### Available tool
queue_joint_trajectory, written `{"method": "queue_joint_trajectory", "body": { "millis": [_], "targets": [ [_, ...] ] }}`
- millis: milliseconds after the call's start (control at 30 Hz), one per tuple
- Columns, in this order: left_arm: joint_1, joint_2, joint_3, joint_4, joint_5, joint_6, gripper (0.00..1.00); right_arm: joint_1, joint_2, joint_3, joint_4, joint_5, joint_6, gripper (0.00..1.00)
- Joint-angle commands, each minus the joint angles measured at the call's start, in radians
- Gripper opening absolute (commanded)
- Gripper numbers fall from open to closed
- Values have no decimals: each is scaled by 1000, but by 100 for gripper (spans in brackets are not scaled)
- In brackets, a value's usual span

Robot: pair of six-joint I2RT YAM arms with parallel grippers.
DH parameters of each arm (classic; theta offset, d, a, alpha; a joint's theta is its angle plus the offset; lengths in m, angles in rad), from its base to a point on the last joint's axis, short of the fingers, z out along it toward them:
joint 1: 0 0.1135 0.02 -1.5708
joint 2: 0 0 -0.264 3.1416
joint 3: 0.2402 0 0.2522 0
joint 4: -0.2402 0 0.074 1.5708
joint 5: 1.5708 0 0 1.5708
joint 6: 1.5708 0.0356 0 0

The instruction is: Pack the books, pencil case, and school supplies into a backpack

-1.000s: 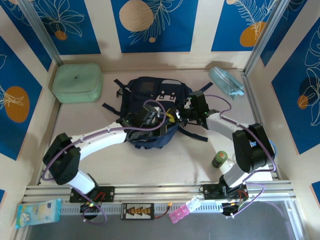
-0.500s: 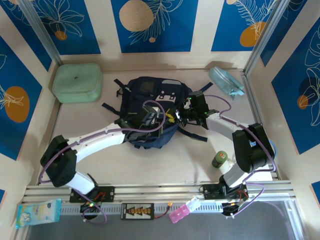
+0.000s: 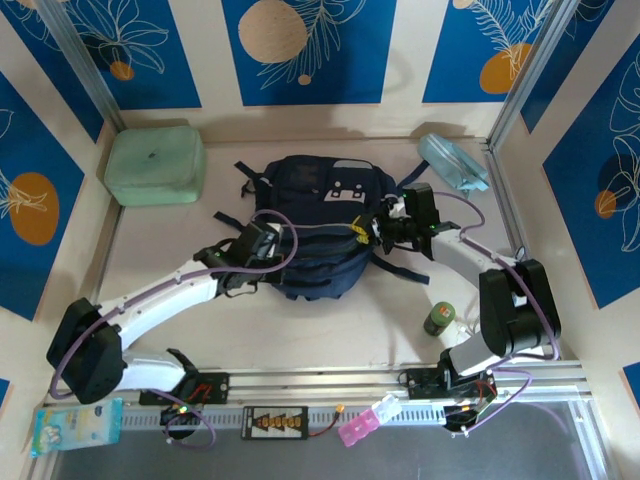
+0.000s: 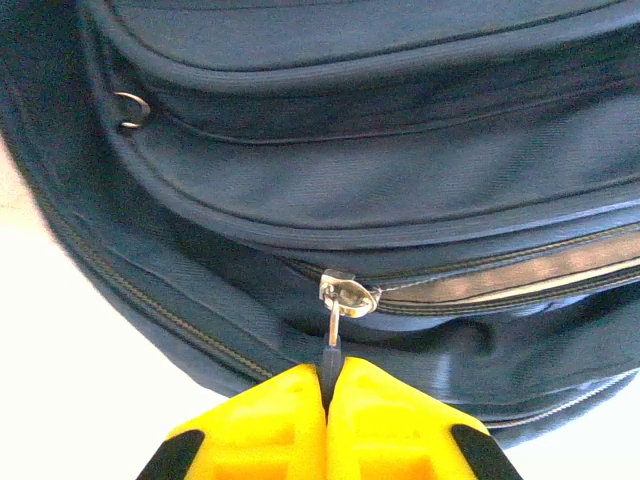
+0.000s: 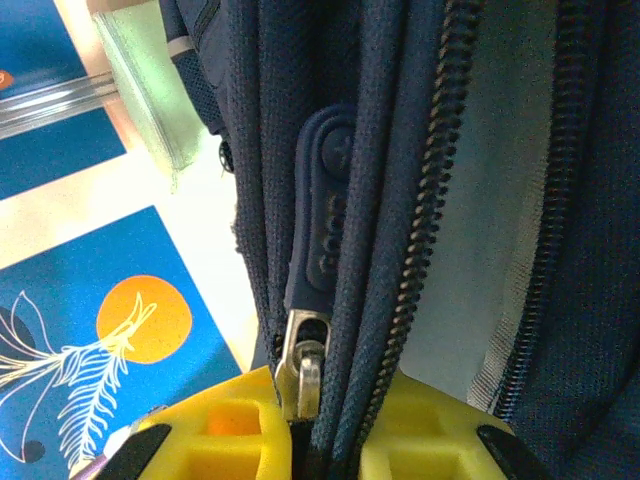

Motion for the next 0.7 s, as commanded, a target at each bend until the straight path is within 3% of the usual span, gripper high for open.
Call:
{"method": "queue_joint_trajectory", "body": {
  "millis": [0,267,500,667],
  "targets": [
    [19,-17,22,-3,28,81,0,-58,-60,-23,-30,59,-29,10],
    [-44,63,160,92,205,153,0,23,-173,-112,-25,121,70,54],
    [-155,150,240,90,175,170,0,138,-314,-140,-182,301,149,64],
    [-212,209,272,119,185,171,0,189,-344,-160,-196,383,197,65]
  ]
}}
